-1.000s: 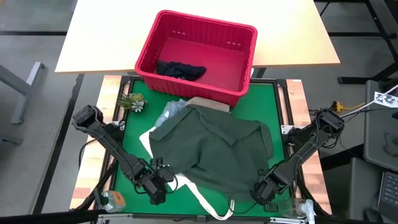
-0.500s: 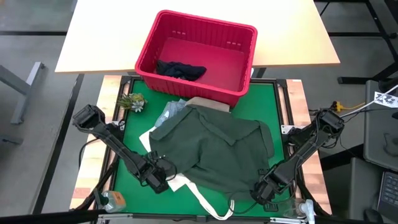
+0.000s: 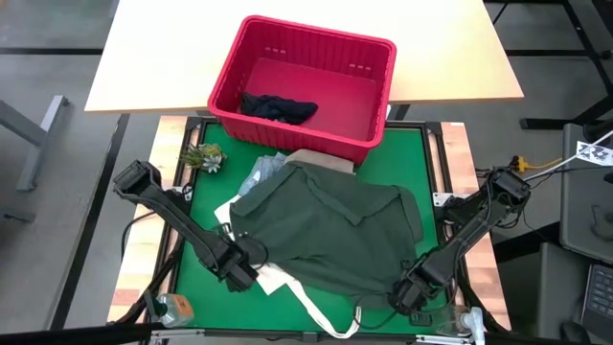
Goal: Fold Laundry from Bin
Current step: Fold the green shirt
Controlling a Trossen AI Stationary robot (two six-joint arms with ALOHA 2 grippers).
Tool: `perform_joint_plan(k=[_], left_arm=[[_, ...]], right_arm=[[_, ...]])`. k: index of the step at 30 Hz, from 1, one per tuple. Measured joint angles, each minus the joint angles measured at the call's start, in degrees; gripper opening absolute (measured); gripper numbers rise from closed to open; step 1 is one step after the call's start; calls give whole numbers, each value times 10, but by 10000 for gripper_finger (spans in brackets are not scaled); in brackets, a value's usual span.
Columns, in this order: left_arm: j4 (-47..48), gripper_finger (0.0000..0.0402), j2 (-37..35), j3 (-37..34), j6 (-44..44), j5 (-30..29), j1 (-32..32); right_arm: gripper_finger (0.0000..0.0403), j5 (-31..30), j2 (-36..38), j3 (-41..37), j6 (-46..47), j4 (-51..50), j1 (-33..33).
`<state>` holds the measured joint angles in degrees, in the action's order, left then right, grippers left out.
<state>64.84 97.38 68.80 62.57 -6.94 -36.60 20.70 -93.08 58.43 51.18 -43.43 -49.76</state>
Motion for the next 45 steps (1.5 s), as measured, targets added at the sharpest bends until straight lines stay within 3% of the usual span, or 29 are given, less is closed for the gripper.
perform_joint_plan(k=[6, 11, 14, 20, 25, 32, 37, 45], left_arm=[[187, 2, 0, 84, -1, 1, 0], [253, 2, 0, 100, -2, 2, 0], [246, 4, 0, 97, -26, -15, 5], [215, 23, 0, 97, -31, -111, 16], [202, 65, 0, 97, -32, -122, 36], [172, 128, 0, 97, -31, -216, 71], [114, 139, 0, 97, -32, -214, 88], [-67, 132, 0, 97, -92, -147, 56]], right_arm=[[21, 35, 0, 0, 0, -42, -21], [21, 69, 0, 1, 8, -80, -47], [21, 70, 1, 2, 30, -98, -53], [21, 61, 1, 2, 32, -97, -52], [21, 56, 1, 1, 32, -94, -53], [21, 43, 1, 1, 30, -93, -53], [21, 39, 1, 0, 31, -91, -53], [21, 28, 0, 0, 39, -91, -54]])
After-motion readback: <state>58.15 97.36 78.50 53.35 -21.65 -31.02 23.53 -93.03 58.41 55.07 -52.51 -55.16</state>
